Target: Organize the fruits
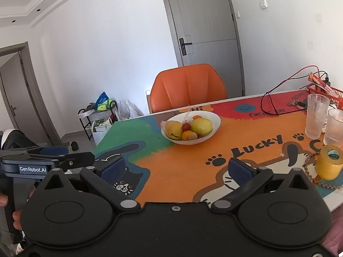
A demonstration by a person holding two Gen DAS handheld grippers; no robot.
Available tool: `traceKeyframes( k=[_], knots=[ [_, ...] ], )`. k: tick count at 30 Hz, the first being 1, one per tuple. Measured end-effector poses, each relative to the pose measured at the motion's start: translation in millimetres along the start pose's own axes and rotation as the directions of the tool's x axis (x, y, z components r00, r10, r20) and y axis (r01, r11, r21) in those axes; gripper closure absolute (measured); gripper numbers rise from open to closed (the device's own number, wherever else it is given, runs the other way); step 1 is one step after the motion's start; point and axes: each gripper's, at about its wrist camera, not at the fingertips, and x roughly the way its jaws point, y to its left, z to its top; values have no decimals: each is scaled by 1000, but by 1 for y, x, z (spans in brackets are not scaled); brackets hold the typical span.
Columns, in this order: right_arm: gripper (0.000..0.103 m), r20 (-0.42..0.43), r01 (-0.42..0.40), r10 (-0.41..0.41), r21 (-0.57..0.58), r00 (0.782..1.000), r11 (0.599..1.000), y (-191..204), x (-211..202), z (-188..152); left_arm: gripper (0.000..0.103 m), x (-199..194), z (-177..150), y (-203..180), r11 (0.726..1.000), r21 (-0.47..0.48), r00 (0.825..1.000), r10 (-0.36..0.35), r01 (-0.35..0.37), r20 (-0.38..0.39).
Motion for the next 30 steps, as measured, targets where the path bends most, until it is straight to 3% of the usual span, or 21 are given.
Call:
traceKeyframes(
  k=[30],
  knots=[
    [0, 0, -1, 1, 0, 1000, 1000, -2, 0, 2, 0, 1, 0, 3, 1000, -12, 1000, -4, 4, -3]
  ],
)
